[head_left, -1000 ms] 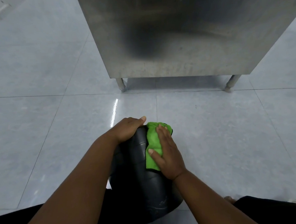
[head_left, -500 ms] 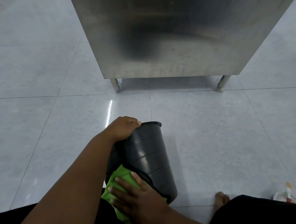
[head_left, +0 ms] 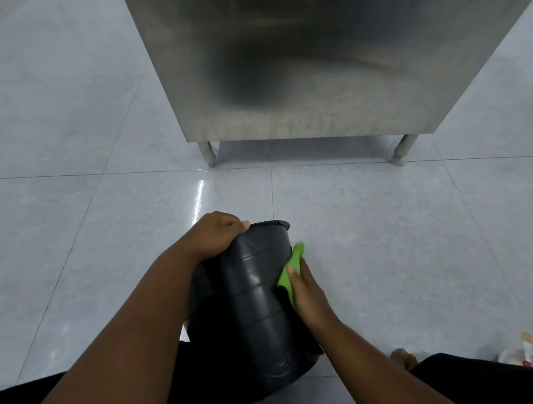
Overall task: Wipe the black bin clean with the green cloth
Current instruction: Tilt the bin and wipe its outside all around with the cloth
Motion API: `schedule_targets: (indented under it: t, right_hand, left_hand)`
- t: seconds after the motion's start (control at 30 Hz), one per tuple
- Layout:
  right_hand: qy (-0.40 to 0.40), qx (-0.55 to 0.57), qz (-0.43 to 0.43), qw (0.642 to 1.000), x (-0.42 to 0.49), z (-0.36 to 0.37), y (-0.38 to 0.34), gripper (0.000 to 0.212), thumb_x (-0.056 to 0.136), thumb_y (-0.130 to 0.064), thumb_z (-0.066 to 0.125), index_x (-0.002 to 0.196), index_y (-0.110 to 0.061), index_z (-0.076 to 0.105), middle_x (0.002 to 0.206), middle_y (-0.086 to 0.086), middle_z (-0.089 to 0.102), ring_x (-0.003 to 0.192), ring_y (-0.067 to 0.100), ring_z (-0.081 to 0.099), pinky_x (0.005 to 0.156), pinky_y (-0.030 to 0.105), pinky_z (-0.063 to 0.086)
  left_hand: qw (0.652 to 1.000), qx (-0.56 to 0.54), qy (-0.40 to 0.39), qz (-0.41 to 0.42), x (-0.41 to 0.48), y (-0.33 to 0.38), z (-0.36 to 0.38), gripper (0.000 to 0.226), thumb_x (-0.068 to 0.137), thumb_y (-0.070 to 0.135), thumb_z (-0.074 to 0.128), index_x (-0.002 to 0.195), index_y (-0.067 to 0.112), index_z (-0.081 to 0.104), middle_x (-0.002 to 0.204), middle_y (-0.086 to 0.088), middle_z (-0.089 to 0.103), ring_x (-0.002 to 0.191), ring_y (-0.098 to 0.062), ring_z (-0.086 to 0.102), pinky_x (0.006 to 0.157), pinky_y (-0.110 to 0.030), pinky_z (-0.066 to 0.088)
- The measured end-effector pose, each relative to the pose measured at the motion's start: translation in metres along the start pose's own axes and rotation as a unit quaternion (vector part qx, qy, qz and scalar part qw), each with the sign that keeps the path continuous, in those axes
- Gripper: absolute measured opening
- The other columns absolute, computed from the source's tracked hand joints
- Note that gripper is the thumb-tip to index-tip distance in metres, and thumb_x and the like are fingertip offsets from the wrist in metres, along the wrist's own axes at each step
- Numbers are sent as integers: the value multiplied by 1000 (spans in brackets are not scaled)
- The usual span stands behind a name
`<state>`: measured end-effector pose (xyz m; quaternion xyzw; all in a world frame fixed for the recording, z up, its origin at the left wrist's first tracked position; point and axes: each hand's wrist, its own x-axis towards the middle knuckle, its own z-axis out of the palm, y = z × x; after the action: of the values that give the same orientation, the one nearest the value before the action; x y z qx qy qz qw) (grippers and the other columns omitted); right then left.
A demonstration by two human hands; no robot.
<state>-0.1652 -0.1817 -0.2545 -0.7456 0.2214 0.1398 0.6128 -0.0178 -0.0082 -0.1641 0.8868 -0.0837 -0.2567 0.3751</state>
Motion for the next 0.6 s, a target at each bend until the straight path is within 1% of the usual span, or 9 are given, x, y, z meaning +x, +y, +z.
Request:
schedule_targets:
  t: [0.07, 0.1, 0.2, 0.27, 0.3, 0.37, 0.47, 0.53, 0.6]
  right_hand:
    - [33, -162, -113, 980, 7, 10, -20, 73, 96, -64, 39, 157, -40, 6, 167, -4, 15, 153, 19, 17, 121, 36, 21]
    - [50, -272, -188, 943, 4, 17, -27, 79, 93, -65, 38, 159, -33, 8, 168, 0, 10, 154, 22, 8, 123, 41, 16]
    - [-8, -472, -482, 738, -21, 42, -33, 70, 89, -52, 47, 152, -25, 36, 163, 5, 28, 153, 30, 4, 122, 53, 5]
    - [-100, -483, -561, 665, -28, 46, -27, 58, 89, -43, 52, 144, -27, 50, 160, -1, 36, 155, 29, 8, 123, 55, 6]
    - [-112, -470, -568, 666, -25, 41, -25, 57, 89, -43, 55, 143, -27, 52, 160, -3, 36, 155, 26, 8, 123, 55, 8]
    - [-60, -440, -546, 711, -12, 28, -19, 65, 88, -49, 60, 147, -28, 47, 162, -4, 32, 155, 25, 9, 124, 52, 9]
    - [25, -341, -429, 836, 13, 9, -11, 79, 89, -60, 54, 156, -26, 30, 167, -2, 16, 156, 23, 4, 125, 46, 12]
    - [11, -227, -317, 921, 23, 0, -10, 81, 90, -61, 48, 158, -31, 16, 168, -7, 5, 155, 10, 0, 123, 26, 11]
    - [-9, -142, -231, 962, 32, -3, -12, 76, 91, -60, 44, 154, -39, 8, 165, -15, 6, 151, -1, 6, 116, 11, 10]
  left_hand:
    - [1000, -11, 7, -2, -1, -3, -1, 47, 96, 40, 58, 66, 6, 46, 58, 1, 39, 57, -15, 38, 60, -29, 30]
    - [1000, -19, 11, -3, -3, -4, -1, 45, 96, 40, 58, 65, 9, 46, 57, 2, 38, 56, -15, 37, 59, -29, 30]
    - [999, -49, 13, -6, -4, -8, 0, 44, 96, 39, 57, 63, 11, 48, 55, 4, 42, 55, -14, 41, 61, -29, 33]
    - [999, -42, 18, -3, -5, -8, 2, 45, 96, 37, 57, 62, 9, 50, 55, 4, 46, 56, -13, 44, 62, -30, 35]
    - [999, -37, 20, 1, -4, -6, 2, 45, 97, 36, 57, 61, 10, 49, 54, 6, 46, 56, -13, 44, 62, -30, 35]
    - [999, -32, 15, 6, -2, -3, 3, 44, 97, 34, 57, 59, 13, 46, 51, 8, 43, 54, -13, 41, 61, -29, 33]
    - [1000, -26, 13, 9, -1, -4, 2, 46, 96, 35, 58, 63, 5, 48, 59, 0, 43, 58, -15, 41, 62, -30, 32]
    - [999, -18, 23, 13, -1, -9, 0, 46, 96, 35, 59, 66, 1, 52, 62, -4, 45, 59, -14, 42, 63, -30, 34]
    - [999, -27, 17, 3, -2, -16, -3, 50, 93, 42, 59, 73, -4, 58, 66, -6, 51, 62, -14, 48, 65, -30, 37]
